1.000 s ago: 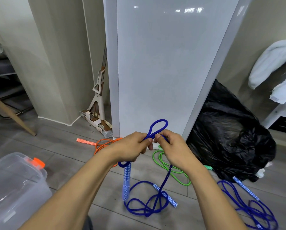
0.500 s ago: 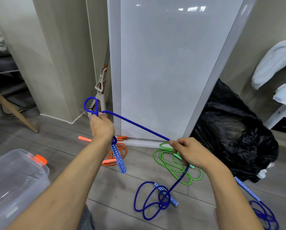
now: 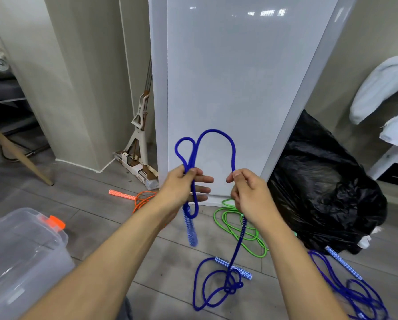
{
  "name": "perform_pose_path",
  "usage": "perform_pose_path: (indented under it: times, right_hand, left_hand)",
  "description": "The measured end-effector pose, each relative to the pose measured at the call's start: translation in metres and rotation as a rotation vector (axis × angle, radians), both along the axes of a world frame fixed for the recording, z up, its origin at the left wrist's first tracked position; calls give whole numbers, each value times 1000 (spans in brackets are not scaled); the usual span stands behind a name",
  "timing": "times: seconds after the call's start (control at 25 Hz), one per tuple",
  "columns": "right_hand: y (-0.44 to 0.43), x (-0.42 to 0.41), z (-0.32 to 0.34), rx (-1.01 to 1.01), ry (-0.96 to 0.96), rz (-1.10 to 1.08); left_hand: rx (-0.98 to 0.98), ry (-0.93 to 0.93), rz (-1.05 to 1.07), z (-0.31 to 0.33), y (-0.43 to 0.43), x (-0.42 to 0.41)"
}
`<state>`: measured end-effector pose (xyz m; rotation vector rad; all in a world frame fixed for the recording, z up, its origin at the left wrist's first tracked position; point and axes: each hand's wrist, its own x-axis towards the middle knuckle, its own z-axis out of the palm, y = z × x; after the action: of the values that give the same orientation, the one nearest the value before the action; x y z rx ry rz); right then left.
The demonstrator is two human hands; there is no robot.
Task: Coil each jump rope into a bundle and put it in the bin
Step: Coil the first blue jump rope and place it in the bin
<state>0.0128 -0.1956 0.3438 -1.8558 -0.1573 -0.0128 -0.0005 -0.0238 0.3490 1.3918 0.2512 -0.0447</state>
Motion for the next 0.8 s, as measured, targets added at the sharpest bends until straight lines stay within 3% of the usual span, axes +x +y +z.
perform_pose_path:
  times: [0.2, 0.48, 0.68, 0.8]
  right_hand:
    - [19, -8, -8, -115, 27, 141]
    - [22, -15, -8, -108, 127, 255]
    - [13, -19, -2, -110, 293, 394]
    - [5, -20, 0, -167, 344, 505]
  left_hand:
    - [20, -15, -90, -7, -18, -4]
    - [70, -26, -89, -15, -18, 1]
    - [-473, -11, 251, -6, 7, 17]
    - [-563, 21, 358, -8, 27, 25]
